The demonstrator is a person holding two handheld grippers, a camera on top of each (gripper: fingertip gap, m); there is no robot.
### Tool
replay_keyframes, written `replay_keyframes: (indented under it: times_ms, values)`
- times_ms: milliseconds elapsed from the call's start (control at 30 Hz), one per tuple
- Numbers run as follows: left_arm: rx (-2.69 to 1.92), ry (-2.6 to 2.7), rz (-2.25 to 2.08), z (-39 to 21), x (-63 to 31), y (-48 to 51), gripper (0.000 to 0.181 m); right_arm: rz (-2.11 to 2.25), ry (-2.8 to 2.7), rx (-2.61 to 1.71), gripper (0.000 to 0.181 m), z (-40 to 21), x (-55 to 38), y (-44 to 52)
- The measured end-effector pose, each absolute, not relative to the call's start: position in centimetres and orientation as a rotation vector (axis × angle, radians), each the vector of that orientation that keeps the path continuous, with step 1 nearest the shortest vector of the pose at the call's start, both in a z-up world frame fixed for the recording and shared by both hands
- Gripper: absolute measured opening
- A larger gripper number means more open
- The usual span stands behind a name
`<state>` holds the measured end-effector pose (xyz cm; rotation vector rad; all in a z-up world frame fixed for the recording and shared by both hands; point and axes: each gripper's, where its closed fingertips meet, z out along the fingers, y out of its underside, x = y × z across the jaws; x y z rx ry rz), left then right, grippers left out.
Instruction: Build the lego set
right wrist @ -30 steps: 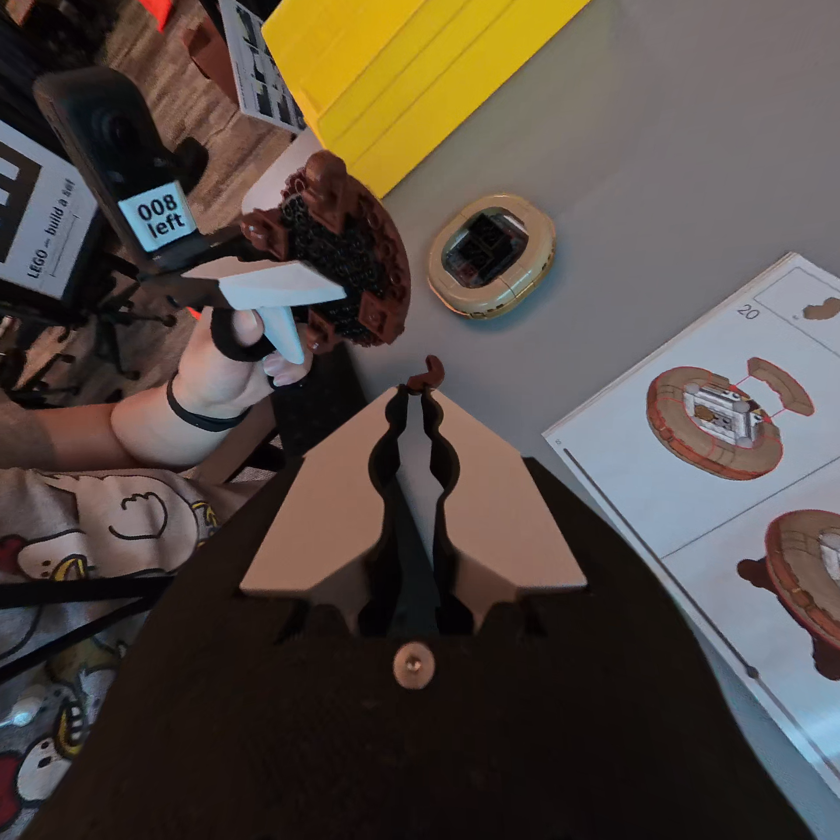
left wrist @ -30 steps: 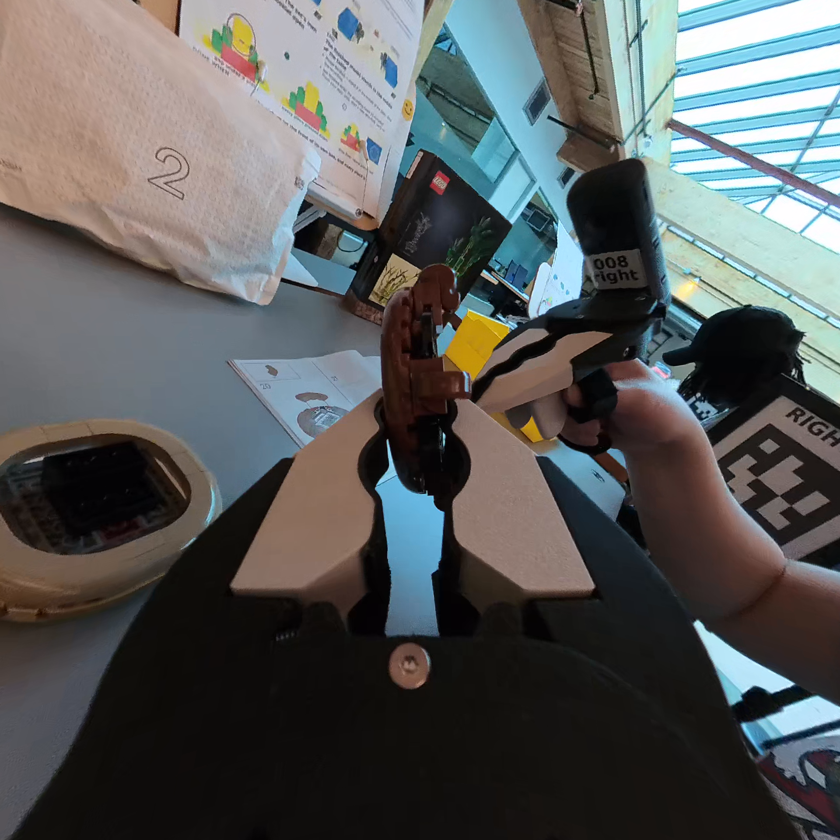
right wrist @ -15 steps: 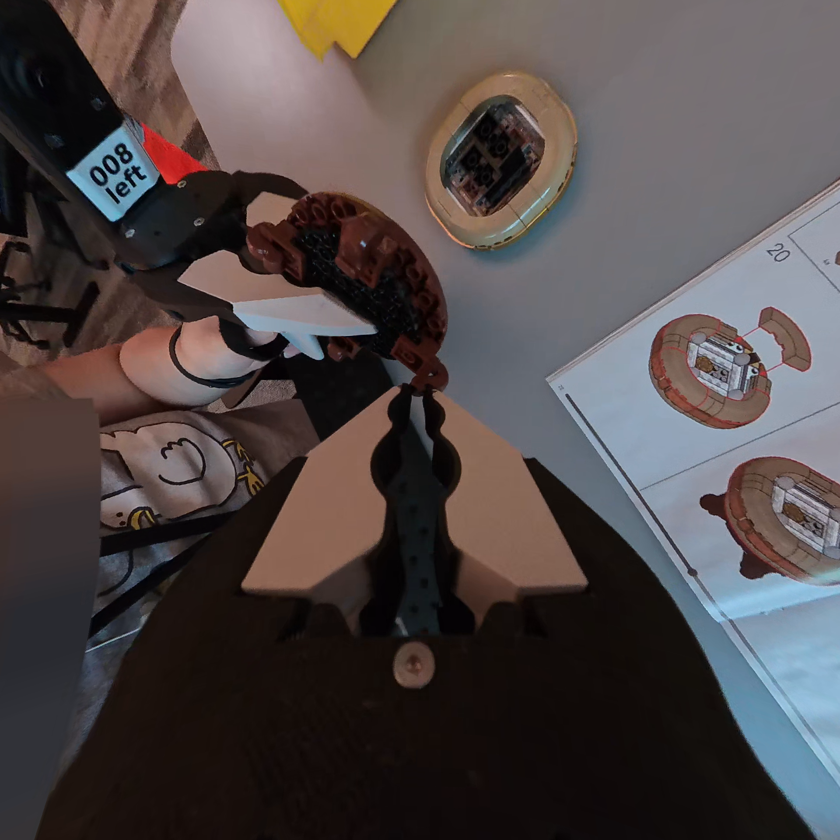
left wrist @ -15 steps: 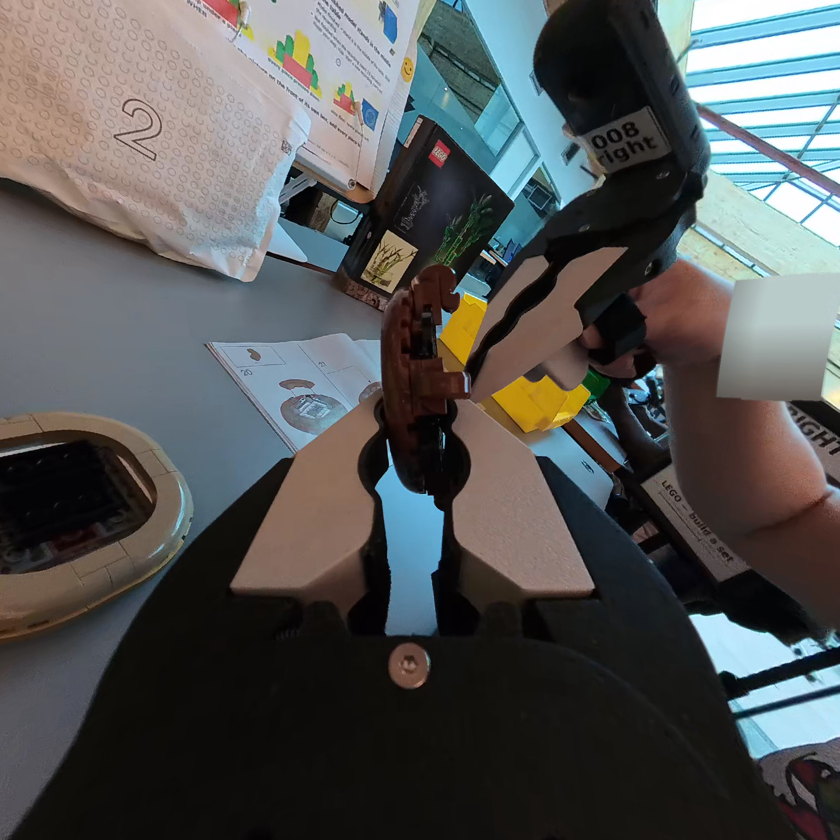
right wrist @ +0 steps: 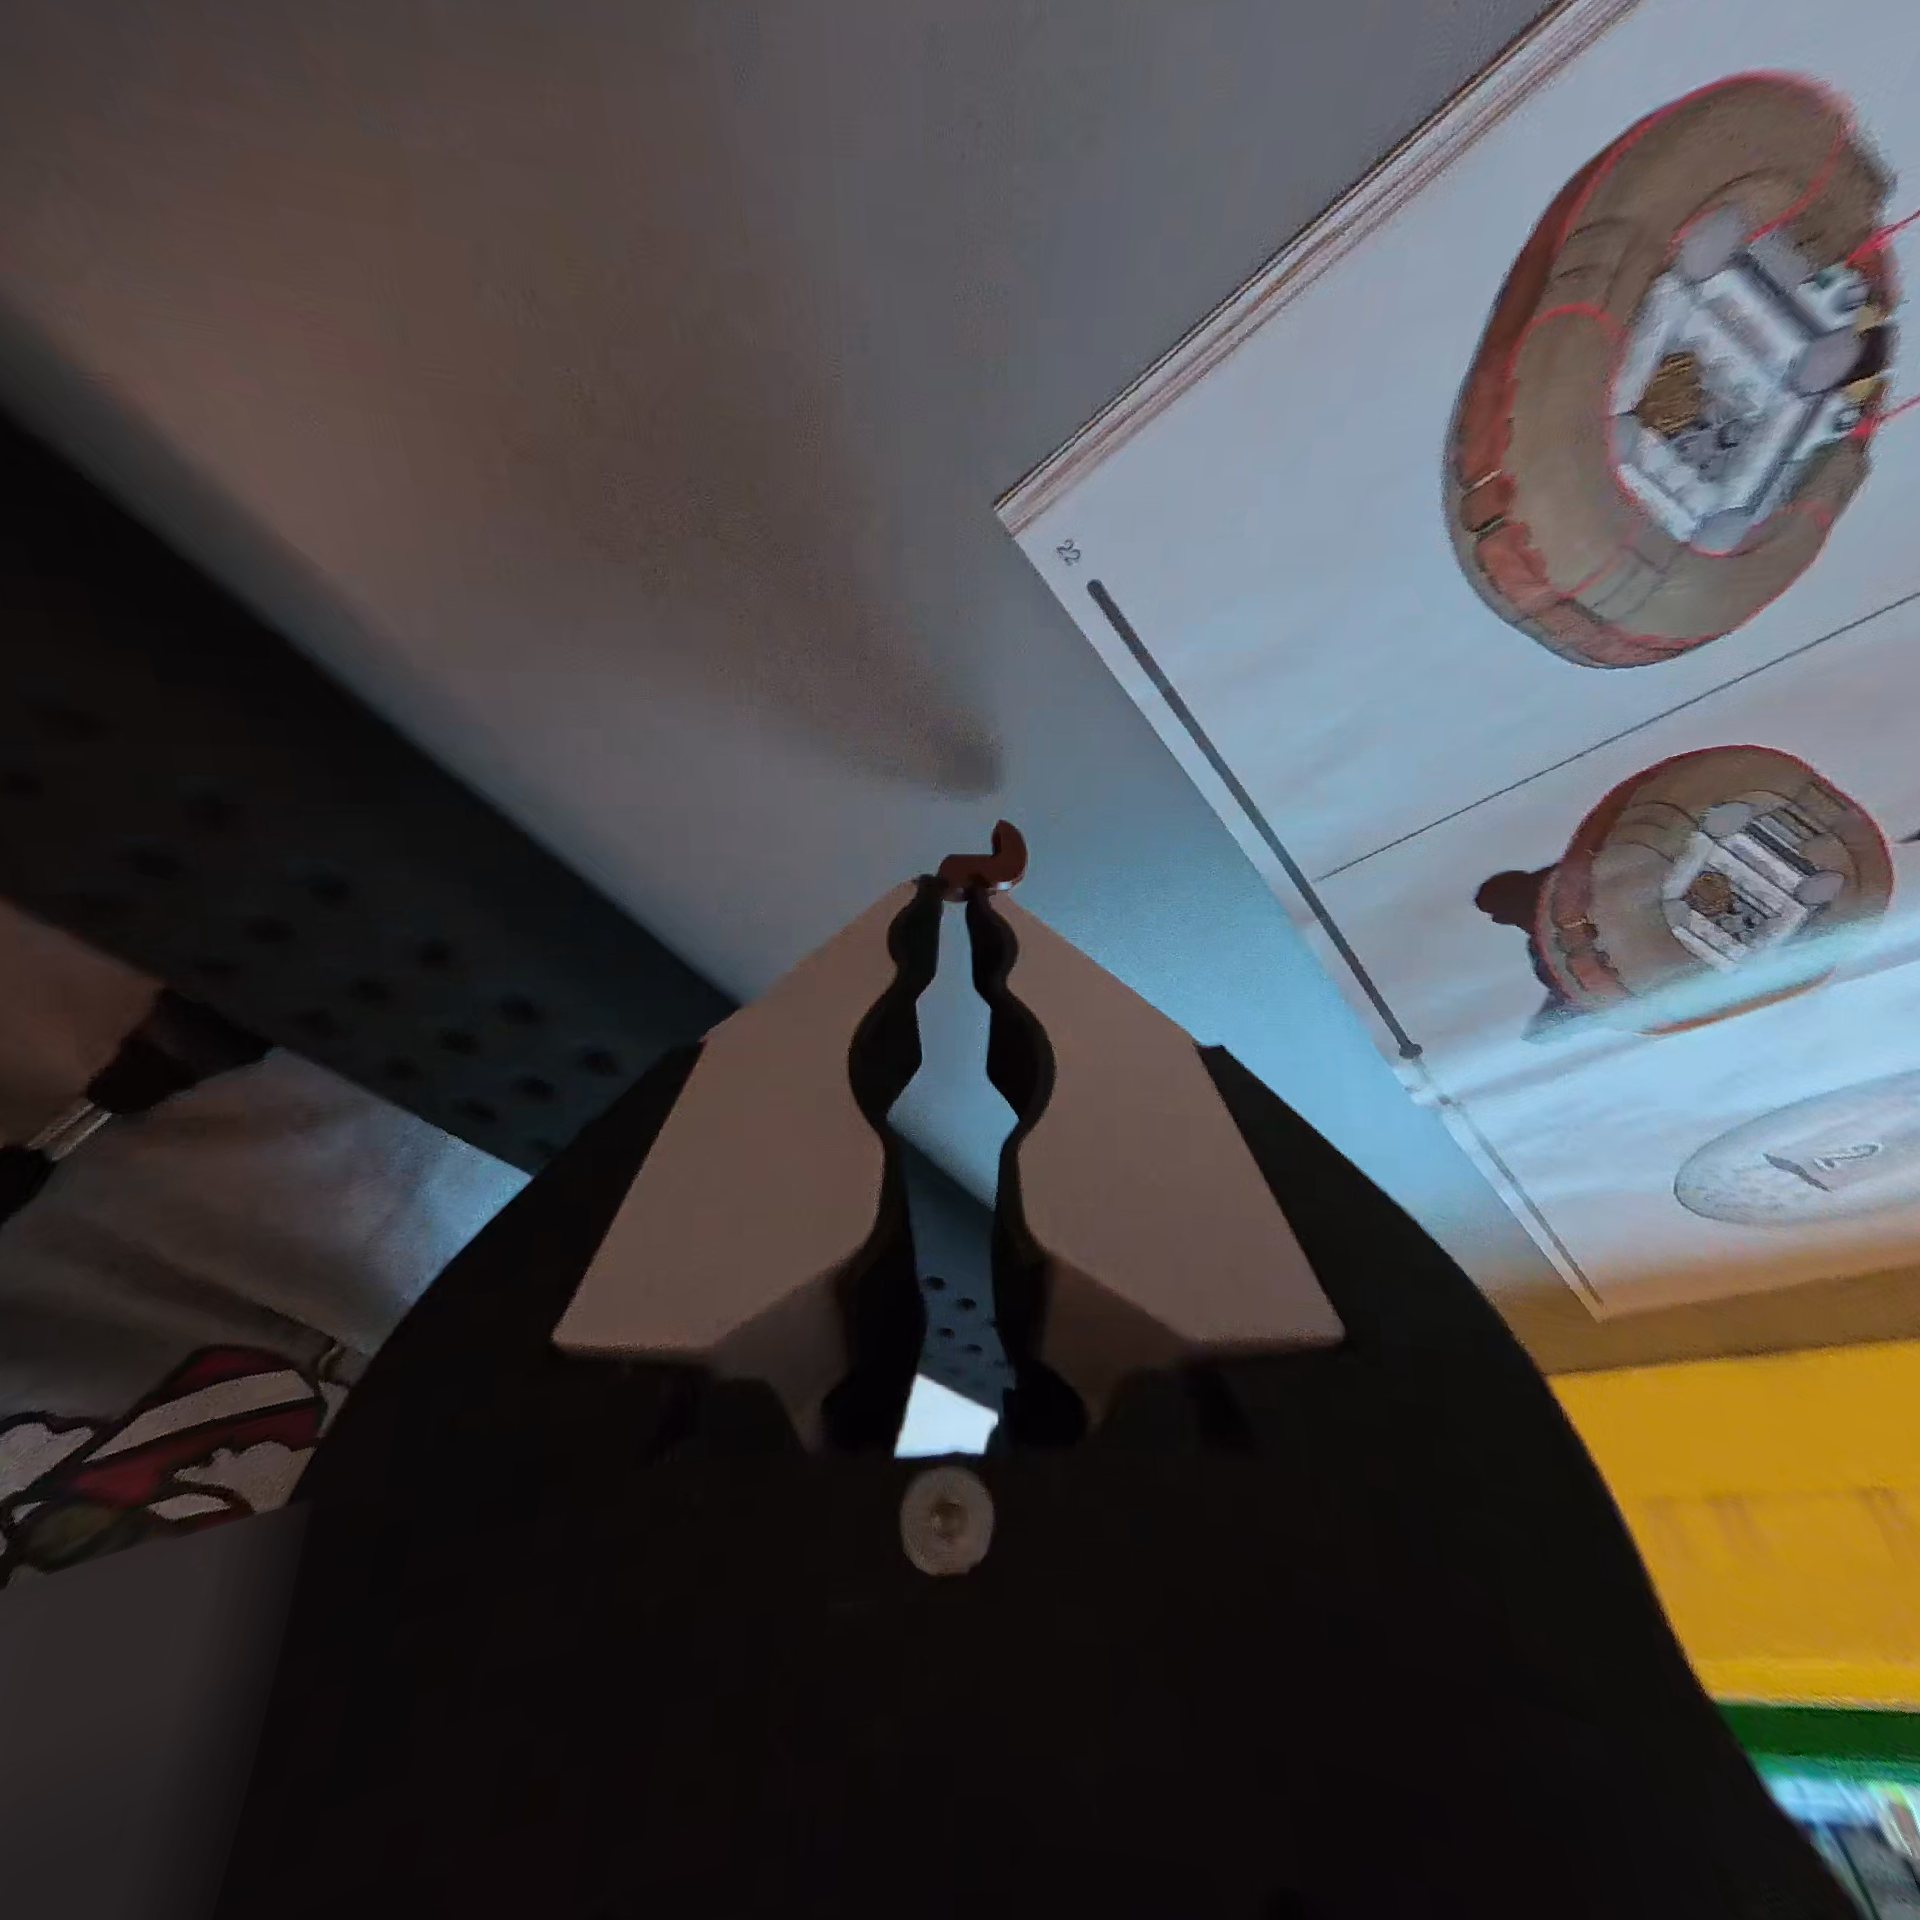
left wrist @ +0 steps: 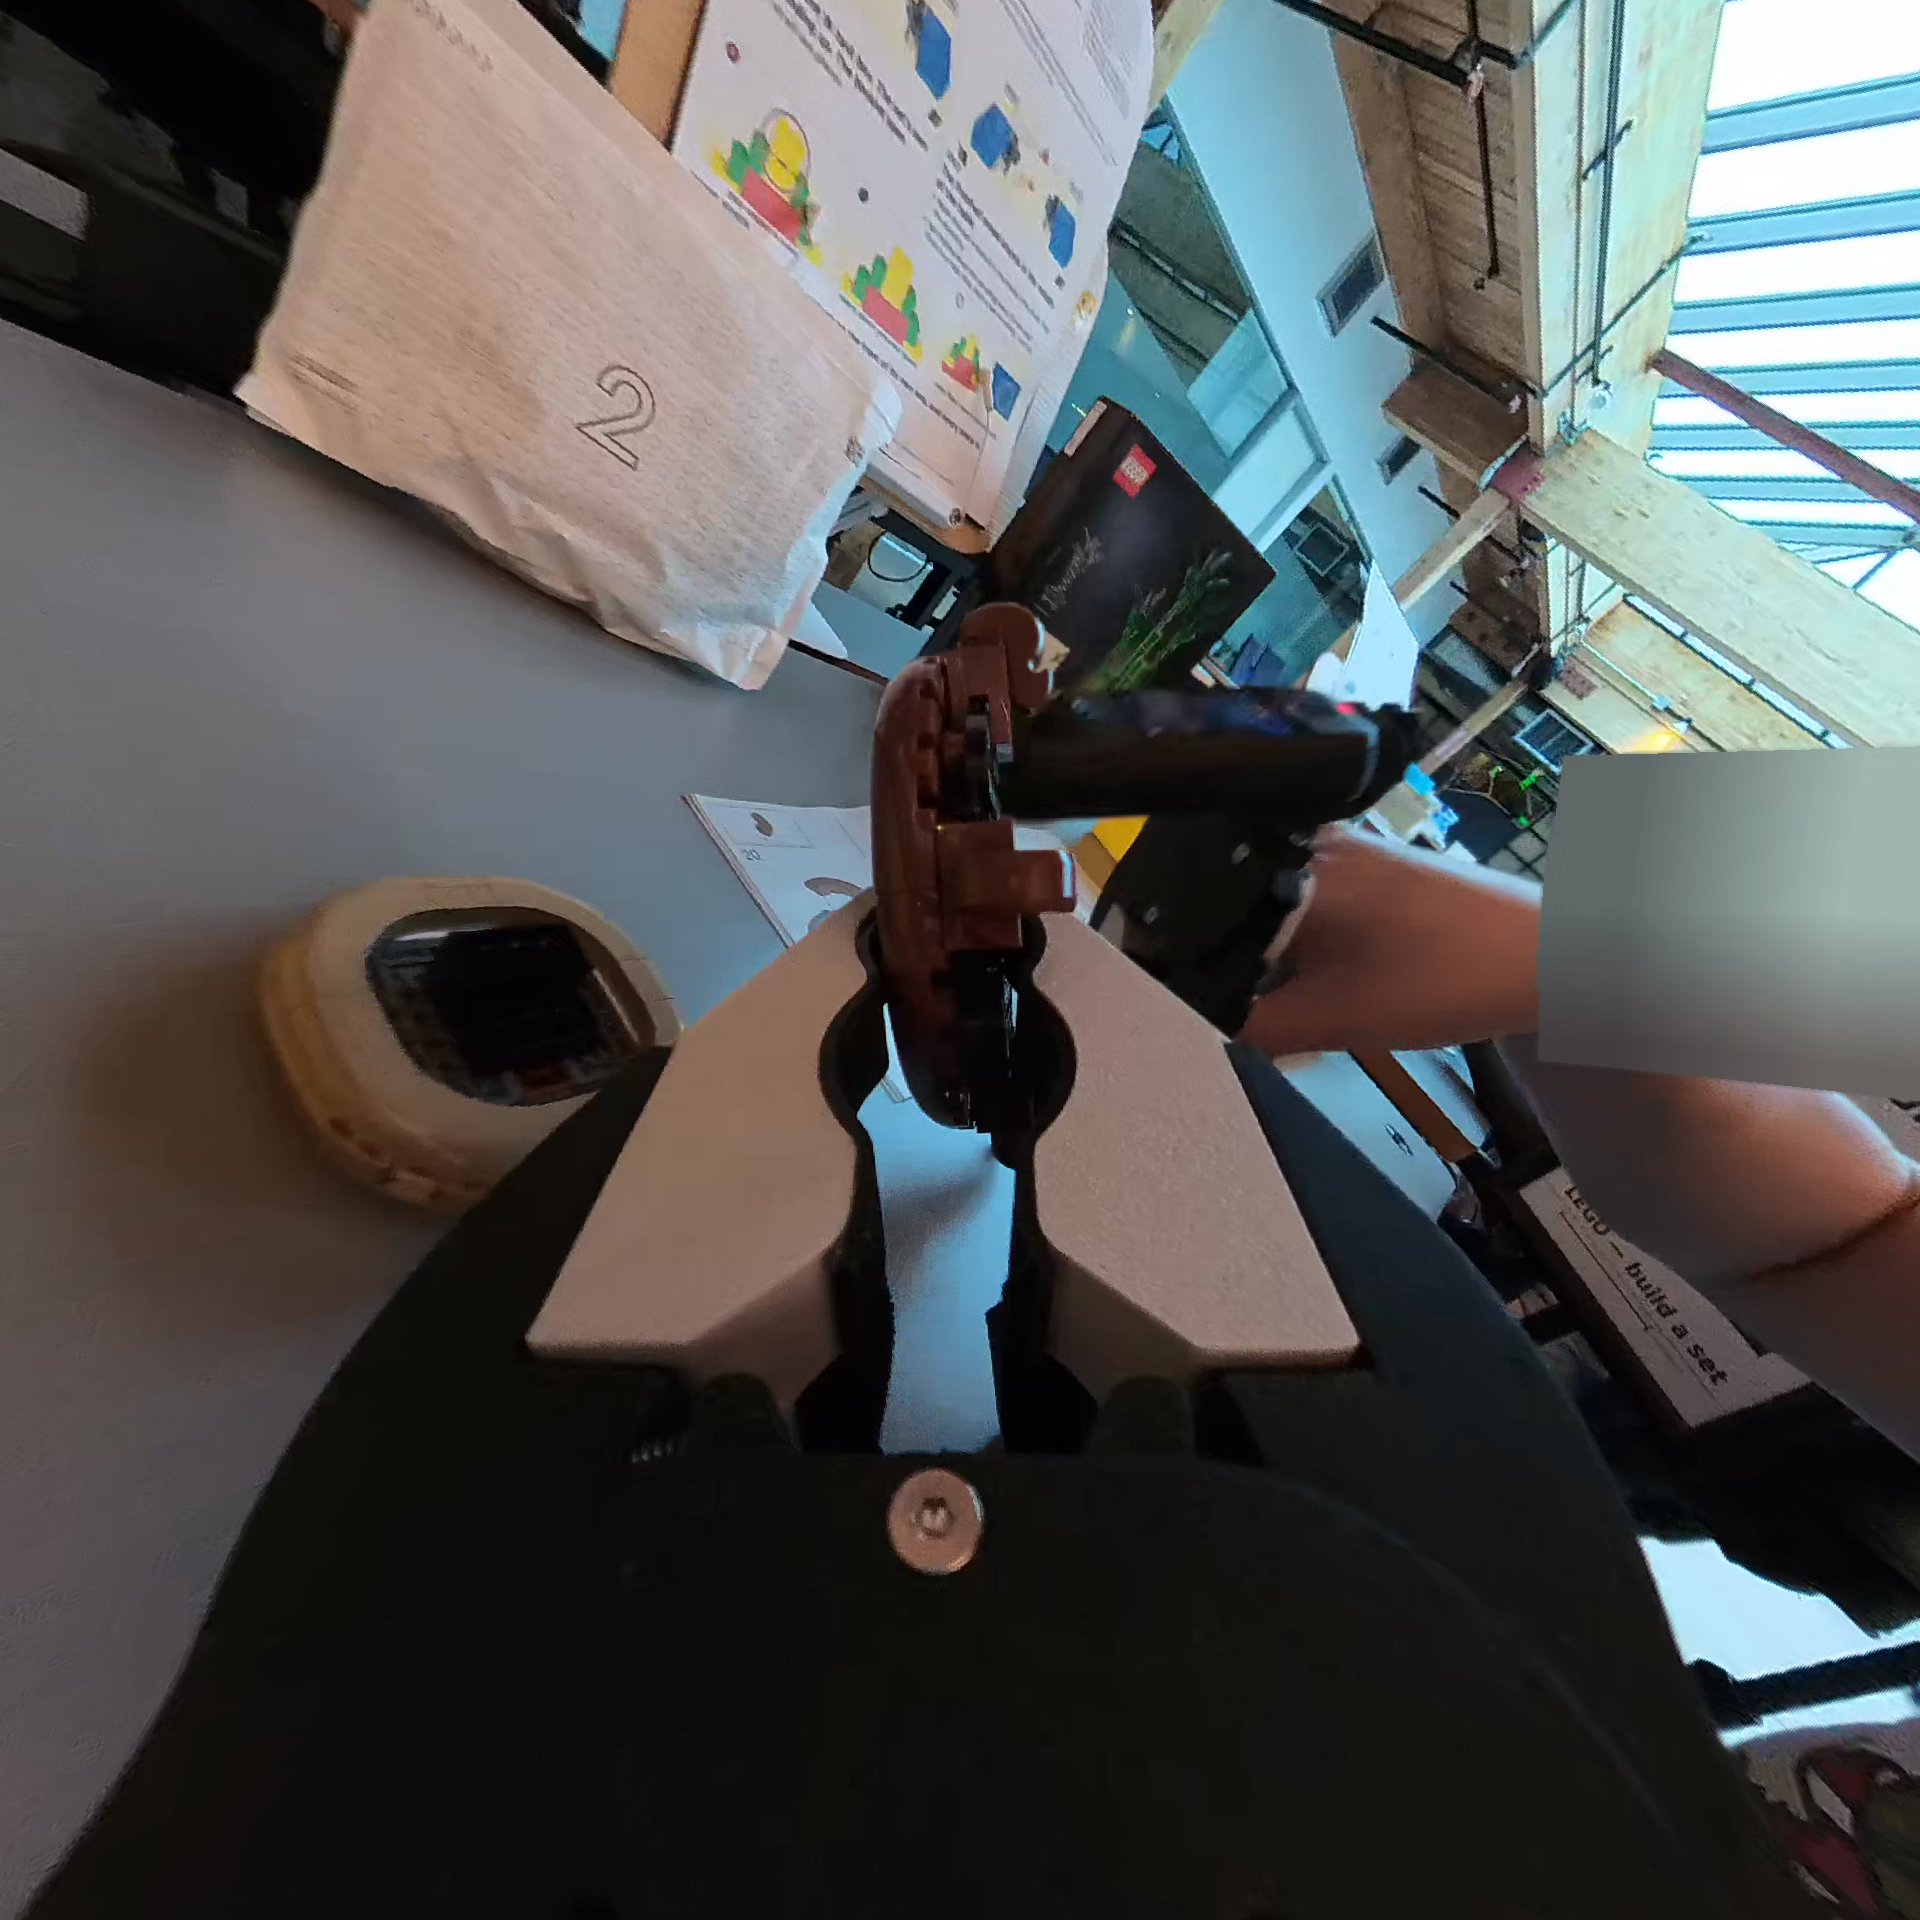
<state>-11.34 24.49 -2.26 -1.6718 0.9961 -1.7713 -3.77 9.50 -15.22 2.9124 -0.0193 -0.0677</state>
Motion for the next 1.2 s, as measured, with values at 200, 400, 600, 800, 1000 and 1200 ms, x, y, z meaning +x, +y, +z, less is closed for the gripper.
replay_keyframes:
  times_ms: [200, 400, 600, 800, 1000, 1200]
  values:
    - [-1.676, 0.951, -1.72, -2.0, -14.1, 26.2, 0.016, 0.008, 0.016, 2.869, 0.004, -15.7, -4.3, 11.0]
    - [-1.685, 0.914, -1.702, -2.1, -15.5, 27.4, 0.016, 0.08, 0.038, 2.805, 0.004, -16.4, -4.7, 11.3]
    - [-1.691, 0.9, -1.708, -2.2, -15.9, 27.9, 0.016, 0.088, 0.069, 2.798, 0.005, -16.5, -5.6, 11.9]
    - [-1.691, 0.883, -1.719, -2.1, -16.3, 28.2, 0.016, -0.022, 0.079, 2.783, 0.023, -16.0, -6.7, 11.4]
    - [-1.678, 0.868, -1.71, -1.6, -17.2, 28.7, 0.016, -0.105, 0.1, 3.051, 0.02, -11.4, -3.1, 12.7]
    - [-1.653, 0.893, -1.767, -1.5, -16.5, 27.9, 0.016, -0.13, 1.217, 3.248, 0.019, -13.4, -3.5, 11.5]
